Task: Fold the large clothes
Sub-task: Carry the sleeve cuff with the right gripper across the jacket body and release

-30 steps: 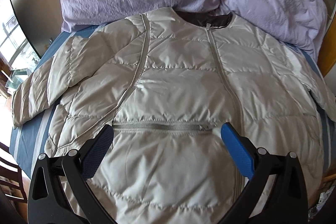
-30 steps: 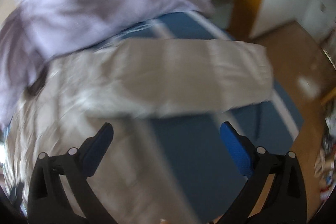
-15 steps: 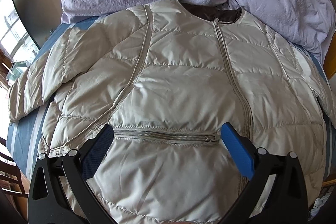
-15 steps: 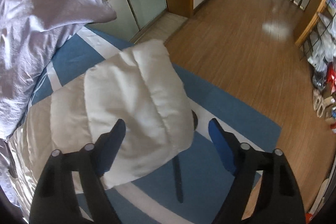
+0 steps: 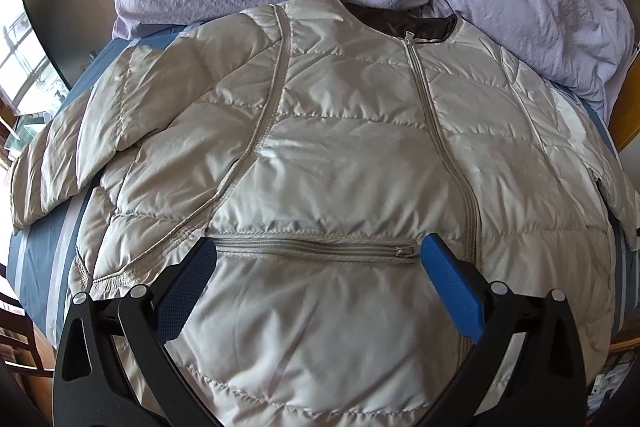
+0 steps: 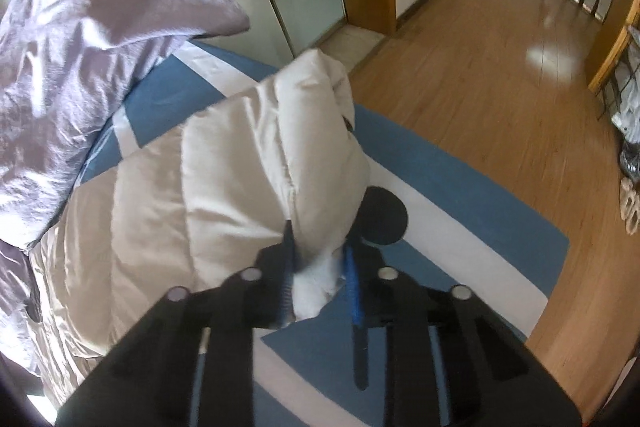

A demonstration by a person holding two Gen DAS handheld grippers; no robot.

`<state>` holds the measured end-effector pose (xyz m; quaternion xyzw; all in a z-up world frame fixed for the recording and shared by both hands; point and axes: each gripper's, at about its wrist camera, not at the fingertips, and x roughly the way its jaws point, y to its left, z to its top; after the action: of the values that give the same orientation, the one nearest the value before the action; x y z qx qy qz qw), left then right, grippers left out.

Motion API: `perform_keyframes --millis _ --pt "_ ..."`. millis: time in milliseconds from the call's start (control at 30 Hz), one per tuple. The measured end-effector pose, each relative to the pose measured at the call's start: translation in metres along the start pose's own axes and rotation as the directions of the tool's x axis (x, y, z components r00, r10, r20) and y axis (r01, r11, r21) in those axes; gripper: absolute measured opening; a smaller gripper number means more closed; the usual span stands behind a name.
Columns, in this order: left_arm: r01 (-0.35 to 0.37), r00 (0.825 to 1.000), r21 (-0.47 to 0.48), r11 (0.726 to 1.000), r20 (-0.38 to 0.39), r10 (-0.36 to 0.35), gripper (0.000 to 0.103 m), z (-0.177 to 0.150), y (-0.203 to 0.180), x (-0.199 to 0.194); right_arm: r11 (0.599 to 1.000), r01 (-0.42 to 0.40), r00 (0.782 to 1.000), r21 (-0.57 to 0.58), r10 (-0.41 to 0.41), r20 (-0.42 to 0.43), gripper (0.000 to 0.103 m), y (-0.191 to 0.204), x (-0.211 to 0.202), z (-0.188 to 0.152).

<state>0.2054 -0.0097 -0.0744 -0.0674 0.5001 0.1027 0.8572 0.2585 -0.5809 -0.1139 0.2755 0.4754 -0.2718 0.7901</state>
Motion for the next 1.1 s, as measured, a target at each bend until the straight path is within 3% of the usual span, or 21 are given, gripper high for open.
perform_keyframes --millis 167,333,433,600,800,1100 --pt "0.013 1.000 -0.031 0.999 0.011 -0.013 0.102 0.000 0.015 -0.005 0.993 0.010 0.994 -0.116 0.003 0.106 0.017 0.043 -0.028 -0.001" --pt "0.036 0.999 -0.068 0.997 0.023 -0.035 0.102 0.002 0.032 -0.011 0.962 -0.116 0.978 -0.248 0.154 0.142 0.017 0.114 -0.057 -0.012" --pt "0.048 0.998 -0.086 0.995 0.033 -0.045 0.102 0.004 0.041 -0.014 0.919 -0.197 0.961 -0.342 0.251 0.120 0.016 0.169 -0.073 -0.027" --pt "0.058 0.998 -0.116 0.992 0.045 -0.053 0.102 0.003 0.059 -0.020 0.824 -0.316 0.929 -0.471 0.369 0.022 0.016 0.253 -0.086 -0.066" --pt "0.050 0.998 -0.154 0.987 0.055 -0.042 0.102 -0.001 0.082 -0.024 0.738 -0.374 0.921 -0.561 0.368 -0.130 0.016 0.327 -0.079 -0.129" --pt "0.027 0.997 -0.201 0.979 0.076 -0.012 0.102 -0.005 0.115 -0.034 0.571 -0.509 0.858 -0.644 0.392 -0.331 0.016 0.416 -0.090 -0.225"
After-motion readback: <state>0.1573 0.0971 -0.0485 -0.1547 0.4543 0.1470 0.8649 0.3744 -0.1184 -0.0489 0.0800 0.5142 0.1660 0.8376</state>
